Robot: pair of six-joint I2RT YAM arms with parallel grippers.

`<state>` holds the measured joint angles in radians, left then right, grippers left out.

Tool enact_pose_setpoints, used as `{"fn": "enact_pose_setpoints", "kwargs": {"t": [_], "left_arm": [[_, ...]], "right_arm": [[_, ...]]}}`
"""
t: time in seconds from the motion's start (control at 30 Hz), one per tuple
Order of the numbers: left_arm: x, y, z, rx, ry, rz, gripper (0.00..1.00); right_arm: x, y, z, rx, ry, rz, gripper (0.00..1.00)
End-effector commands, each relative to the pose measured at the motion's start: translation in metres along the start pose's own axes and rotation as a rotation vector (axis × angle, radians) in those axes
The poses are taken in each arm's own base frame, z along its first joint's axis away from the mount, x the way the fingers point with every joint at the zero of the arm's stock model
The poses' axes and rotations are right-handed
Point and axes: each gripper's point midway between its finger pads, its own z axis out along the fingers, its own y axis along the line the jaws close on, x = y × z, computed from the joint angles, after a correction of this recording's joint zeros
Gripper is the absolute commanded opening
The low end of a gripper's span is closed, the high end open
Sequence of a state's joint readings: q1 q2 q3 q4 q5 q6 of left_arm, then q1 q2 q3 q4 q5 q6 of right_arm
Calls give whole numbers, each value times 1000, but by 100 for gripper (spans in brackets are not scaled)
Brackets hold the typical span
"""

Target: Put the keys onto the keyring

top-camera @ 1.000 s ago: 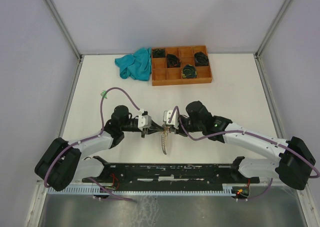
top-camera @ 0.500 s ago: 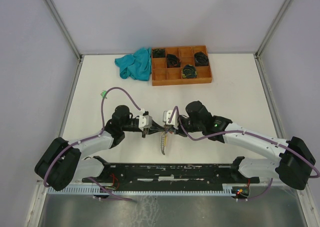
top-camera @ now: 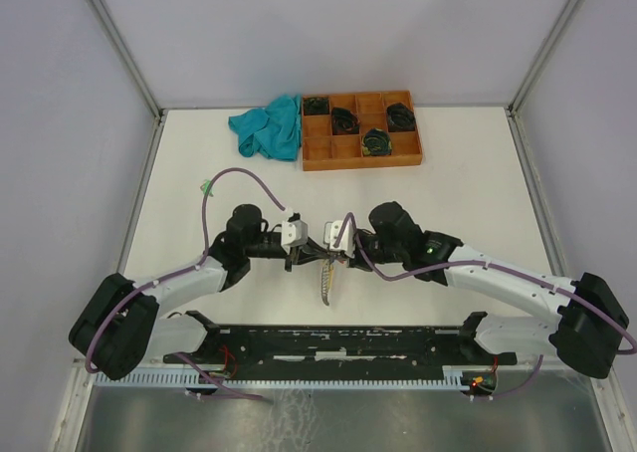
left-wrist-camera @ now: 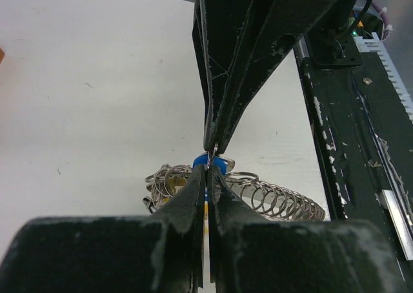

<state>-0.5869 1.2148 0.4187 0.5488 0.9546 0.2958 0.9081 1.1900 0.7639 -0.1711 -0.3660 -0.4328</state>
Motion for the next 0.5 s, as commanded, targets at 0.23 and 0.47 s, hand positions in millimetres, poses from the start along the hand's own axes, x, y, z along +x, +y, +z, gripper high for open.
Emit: {"fn": "enact_pose_setpoints", "kwargs": {"t": [0.23,0.47], "left_arm": [[-28,18,1,-79,-16,-41,3],[-34,27,-1,-144,-26,-78,3]], "right_arm": [[-34,-13,-5,56,-53,-94,1],[-27,-12,-2,59,-21,-103,1]]}}
